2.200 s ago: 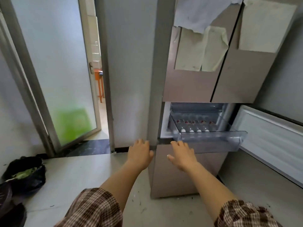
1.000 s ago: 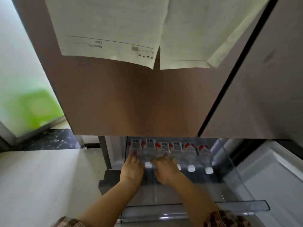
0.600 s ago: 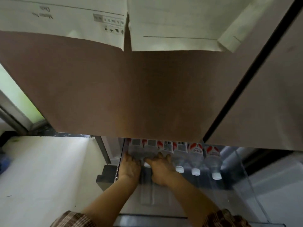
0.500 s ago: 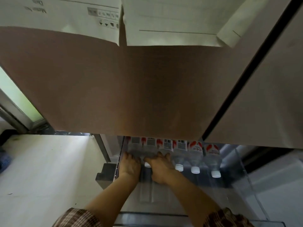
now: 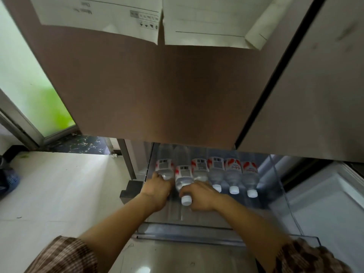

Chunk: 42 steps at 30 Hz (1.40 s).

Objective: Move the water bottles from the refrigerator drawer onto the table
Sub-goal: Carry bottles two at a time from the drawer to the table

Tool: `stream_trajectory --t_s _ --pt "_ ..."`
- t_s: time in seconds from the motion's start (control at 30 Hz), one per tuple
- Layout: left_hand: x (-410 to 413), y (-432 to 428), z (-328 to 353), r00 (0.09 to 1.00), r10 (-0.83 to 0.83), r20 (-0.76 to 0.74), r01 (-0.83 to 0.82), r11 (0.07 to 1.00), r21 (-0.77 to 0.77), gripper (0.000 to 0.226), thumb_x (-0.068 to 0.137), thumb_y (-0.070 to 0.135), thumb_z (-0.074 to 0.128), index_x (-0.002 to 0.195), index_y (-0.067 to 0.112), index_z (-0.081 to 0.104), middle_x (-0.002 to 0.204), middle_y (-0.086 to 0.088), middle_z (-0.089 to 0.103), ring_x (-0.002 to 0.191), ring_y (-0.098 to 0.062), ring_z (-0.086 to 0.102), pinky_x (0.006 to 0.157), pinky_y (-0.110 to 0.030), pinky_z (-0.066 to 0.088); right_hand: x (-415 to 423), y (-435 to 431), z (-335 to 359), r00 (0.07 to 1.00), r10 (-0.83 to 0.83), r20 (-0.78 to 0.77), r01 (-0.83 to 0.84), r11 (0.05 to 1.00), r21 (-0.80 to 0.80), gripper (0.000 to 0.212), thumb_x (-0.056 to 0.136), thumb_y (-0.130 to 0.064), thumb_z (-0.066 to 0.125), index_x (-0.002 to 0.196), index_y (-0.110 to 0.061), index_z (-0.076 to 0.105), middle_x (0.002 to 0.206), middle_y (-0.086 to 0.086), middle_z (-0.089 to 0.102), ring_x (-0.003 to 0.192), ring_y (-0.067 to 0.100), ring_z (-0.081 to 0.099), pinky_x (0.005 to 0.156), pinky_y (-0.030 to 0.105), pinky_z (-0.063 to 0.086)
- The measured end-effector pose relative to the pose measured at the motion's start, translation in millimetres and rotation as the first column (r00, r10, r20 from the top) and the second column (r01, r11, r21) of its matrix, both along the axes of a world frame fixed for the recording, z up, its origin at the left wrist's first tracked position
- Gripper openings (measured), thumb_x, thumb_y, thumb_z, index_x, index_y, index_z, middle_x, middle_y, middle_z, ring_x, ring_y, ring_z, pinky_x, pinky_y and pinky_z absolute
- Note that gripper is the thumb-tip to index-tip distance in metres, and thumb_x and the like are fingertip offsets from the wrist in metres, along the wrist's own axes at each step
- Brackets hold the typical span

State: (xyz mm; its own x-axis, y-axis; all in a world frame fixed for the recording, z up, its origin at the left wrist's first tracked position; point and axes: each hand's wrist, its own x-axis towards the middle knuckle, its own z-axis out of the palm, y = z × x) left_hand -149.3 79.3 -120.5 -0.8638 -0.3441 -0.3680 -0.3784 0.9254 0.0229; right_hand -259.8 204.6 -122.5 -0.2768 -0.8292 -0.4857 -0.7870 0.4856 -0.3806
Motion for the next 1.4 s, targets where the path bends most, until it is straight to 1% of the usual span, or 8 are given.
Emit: stream_trajectory --t_s 0.2,0.3,0.4,0.63,0.77,1.03,1.23,1.4 --pt "24.6 12.1 45.0 0.964 -0.081 -0.253 0.058 0.994 -0.097 0.047 0.094 0.032 0.054 0.136 0.020 0.035 0.132 -0.011 0.052 0.117 -0.028 0.052 0.087 -0.037 0.049 6.5 30.1 37.7 0.998 -0.052 -0.033 0.046 0.983 -0.177 0.029 0.077 -0.026 0.073 0.103 -0.031 0.062 0.092 -0.011 0.060 0.092 0.013 0.051 0.088 0.037 0.042" --pt "24.6 11.2 65.7 0.947 -0.097 -0.307 0.056 0.989 -0.139 0.057 0.094 0.040 0.052 0.141 0.017 0.029 0.131 -0.007 0.055 0.109 -0.027 0.060 0.082 -0.036 0.050 6.9 32.3 57.6 0.990 -0.124 -0.064 0.099 0.947 -0.305 0.032 0.075 -0.035 0.076 0.104 -0.034 0.062 0.101 -0.009 0.062 0.099 0.015 0.052 0.091 0.038 0.040" --pt "22.9 11.0 76.7 0.944 -0.035 -0.327 -0.009 0.991 -0.131 0.054 0.092 0.041 0.056 0.134 0.015 0.035 0.125 -0.006 0.060 0.103 -0.025 0.063 0.083 -0.036 0.050 7.7 25.3 70.3 0.973 -0.212 -0.091 0.152 0.888 -0.435 0.025 0.077 -0.027 0.074 0.100 -0.028 0.068 0.106 -0.003 0.069 0.101 0.020 0.056 0.091 0.033 0.040" --pt "35.3 0.1 86.3 0.874 0.226 -0.431 -0.176 0.973 0.152 0.037 0.090 0.035 0.060 0.120 0.014 0.051 0.114 -0.010 0.064 0.100 -0.028 0.063 0.088 -0.041 0.053 23.3 7.9 89.8 0.936 -0.351 0.030 0.320 0.811 -0.489 0.025 0.073 -0.015 0.071 0.094 -0.029 0.072 0.096 -0.005 0.072 0.092 0.015 0.064 0.073 0.028 0.050" --pt "57.3 -1.6 101.1 0.812 0.297 -0.503 -0.149 0.938 0.313 0.024 0.088 0.031 0.064 0.105 0.016 0.056 0.103 -0.004 0.065 0.089 -0.018 0.062 0.078 -0.029 0.052 40.7 5.2 113.3 0.928 -0.363 0.084 0.345 0.754 -0.559 0.023 0.070 -0.009 0.071 0.085 -0.026 0.072 0.087 -0.008 0.071 0.085 0.013 0.064 0.069 0.030 0.052" --pt "149.2 4.8 164.8 0.647 0.308 -0.698 -0.119 0.944 0.306 0.019 0.086 0.032 0.066 0.093 0.024 0.051 0.088 0.008 0.055 0.069 -0.006 0.050 0.054 -0.011 0.031 106.7 2.7 195.7 0.969 -0.242 0.052 0.206 0.672 -0.711 0.013 0.077 -0.024 0.078 0.085 -0.027 0.069 0.081 -0.012 0.067 0.075 -0.001 0.059 0.061 0.016 0.041" --pt "275.3 1.7 204.3 0.536 0.318 -0.782 -0.261 0.943 0.205 0.023 0.083 0.033 0.067 0.098 0.018 0.061 0.085 0.004 0.062 0.075 -0.017 0.055 0.059 -0.025 0.035 207.4 -10.5 226.1 0.996 -0.090 -0.004 0.057 0.665 -0.745 0.020 0.083 -0.031 0.073 0.100 -0.025 0.067 0.093 -0.011 0.066 0.084 0.006 0.061 0.072 0.023 0.052" --pt "398.0 12.5 198.4 0.521 0.403 -0.752 -0.404 0.893 0.199 0.027 0.082 0.032 0.067 0.100 0.012 0.062 0.090 -0.002 0.067 0.082 -0.024 0.060 0.068 -0.034 0.046 313.2 -30.9 212.1 0.998 0.052 -0.027 -0.056 0.710 -0.702 0.029 0.085 -0.033 0.070 0.112 -0.022 0.065 0.091 -0.003 0.065 0.075 0.009 0.059 0.066 0.026 0.049"
